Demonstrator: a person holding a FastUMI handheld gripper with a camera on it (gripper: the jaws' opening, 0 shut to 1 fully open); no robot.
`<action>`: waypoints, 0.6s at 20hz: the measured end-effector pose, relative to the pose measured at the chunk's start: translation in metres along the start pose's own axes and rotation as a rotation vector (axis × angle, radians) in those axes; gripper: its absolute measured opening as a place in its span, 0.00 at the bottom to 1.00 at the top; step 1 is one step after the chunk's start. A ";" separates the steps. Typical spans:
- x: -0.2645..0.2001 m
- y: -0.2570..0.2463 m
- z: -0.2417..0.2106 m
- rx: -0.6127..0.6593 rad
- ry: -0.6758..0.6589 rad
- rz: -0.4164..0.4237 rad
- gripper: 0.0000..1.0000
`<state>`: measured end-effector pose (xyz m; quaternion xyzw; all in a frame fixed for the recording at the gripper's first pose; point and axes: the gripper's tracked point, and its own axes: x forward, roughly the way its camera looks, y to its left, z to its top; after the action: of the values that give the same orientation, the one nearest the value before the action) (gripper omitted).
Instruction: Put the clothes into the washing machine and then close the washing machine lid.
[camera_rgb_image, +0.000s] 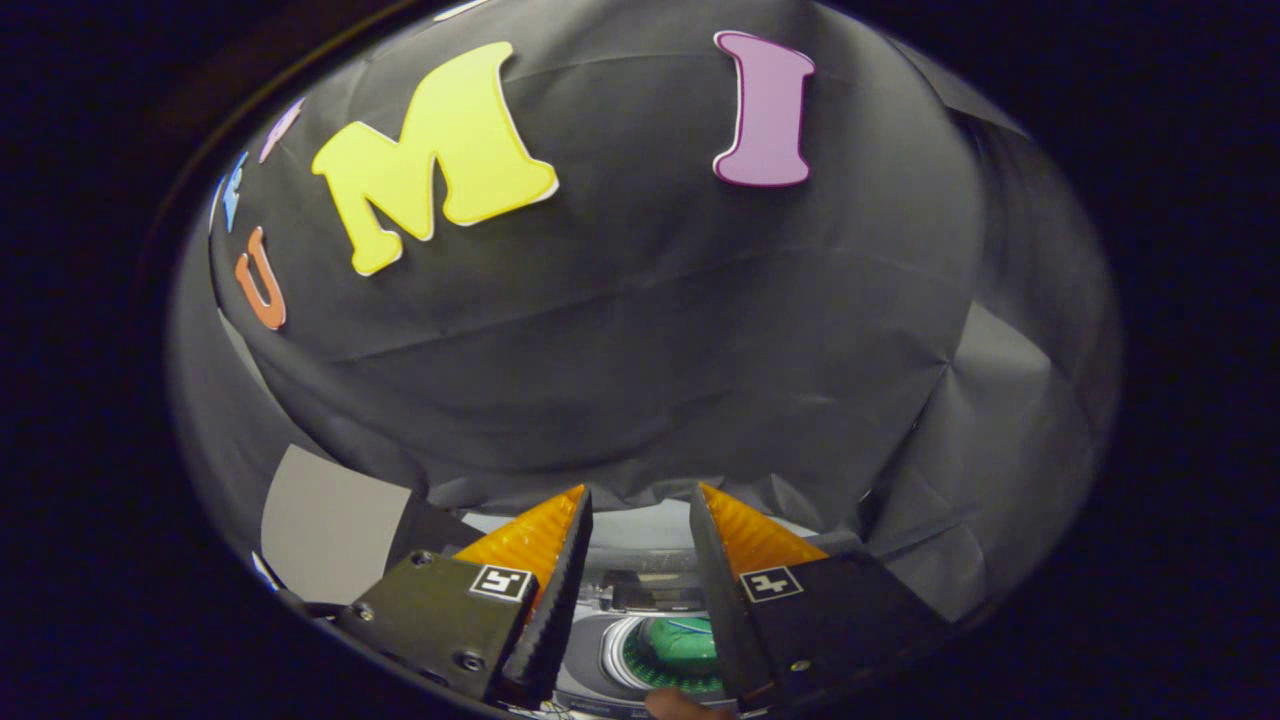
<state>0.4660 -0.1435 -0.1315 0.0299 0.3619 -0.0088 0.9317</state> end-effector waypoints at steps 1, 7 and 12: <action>0.009 -0.002 -0.004 -0.002 0.015 -0.009 0.62; 0.026 -0.001 -0.016 -0.013 -0.017 0.006 0.62; 0.024 -0.003 -0.018 -0.098 -0.082 -0.018 0.63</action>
<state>0.4711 -0.1450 -0.1612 -0.0196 0.3237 -0.0006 0.9460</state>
